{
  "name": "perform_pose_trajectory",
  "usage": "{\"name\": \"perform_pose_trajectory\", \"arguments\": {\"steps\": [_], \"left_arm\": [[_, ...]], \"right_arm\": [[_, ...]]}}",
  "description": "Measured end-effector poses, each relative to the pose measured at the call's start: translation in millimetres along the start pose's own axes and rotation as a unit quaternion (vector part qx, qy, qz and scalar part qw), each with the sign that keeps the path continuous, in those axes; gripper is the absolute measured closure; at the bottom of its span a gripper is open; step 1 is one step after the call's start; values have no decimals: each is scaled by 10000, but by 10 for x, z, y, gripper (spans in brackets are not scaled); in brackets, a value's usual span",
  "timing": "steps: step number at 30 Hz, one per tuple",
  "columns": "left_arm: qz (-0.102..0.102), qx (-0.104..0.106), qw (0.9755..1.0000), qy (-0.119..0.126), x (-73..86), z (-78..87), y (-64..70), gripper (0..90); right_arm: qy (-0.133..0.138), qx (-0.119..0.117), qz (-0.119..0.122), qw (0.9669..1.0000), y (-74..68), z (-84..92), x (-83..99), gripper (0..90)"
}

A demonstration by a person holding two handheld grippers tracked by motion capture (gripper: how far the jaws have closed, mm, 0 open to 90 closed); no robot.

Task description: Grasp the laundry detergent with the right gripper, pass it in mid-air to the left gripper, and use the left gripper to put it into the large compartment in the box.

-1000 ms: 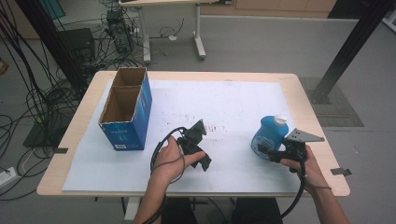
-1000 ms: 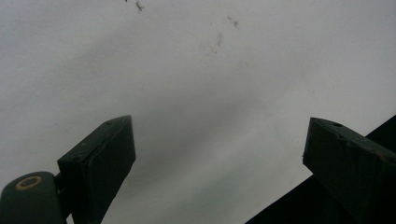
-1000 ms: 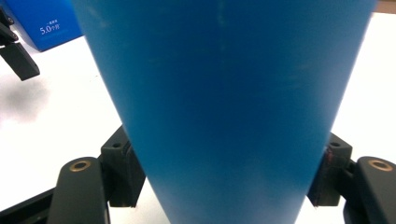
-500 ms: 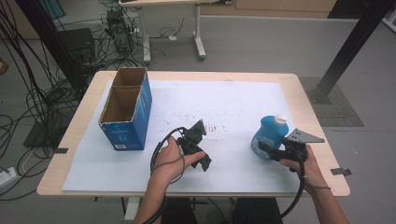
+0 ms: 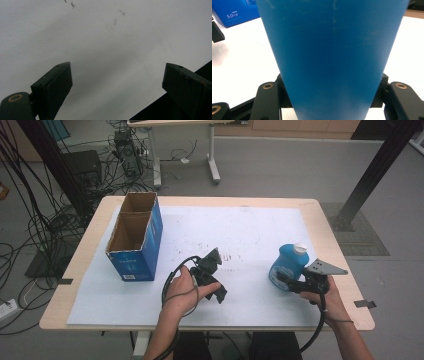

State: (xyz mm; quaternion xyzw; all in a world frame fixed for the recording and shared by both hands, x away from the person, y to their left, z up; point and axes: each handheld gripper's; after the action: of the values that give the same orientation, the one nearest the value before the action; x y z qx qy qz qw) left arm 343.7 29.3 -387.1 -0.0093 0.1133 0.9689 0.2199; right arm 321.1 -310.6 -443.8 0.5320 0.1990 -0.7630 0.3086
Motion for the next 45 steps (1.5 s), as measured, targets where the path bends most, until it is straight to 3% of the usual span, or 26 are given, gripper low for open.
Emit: {"name": "perform_pose_trajectory", "arguments": {"steps": [18, 45], "left_arm": [[-82, -9, 10000, 31, -27, 38, 26, 96], [-48, 22, 9998, 166, -44, 93, -16, 97]], "right_arm": [[38, 6, 73, 10000, -4, 1, 5, 404], [94, 35, 140, 9999, -15, 3, 17, 410]]}}
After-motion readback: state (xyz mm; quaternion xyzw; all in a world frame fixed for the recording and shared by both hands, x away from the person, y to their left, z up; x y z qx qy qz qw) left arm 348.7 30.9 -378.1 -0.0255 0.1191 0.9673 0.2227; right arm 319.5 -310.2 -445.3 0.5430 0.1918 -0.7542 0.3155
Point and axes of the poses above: each handheld gripper's, and its own axes: z roughly backward along the jaws, x roughly out of its underside, y roughly to its right, and after that the axes turned 6 degrees about z, right-handed
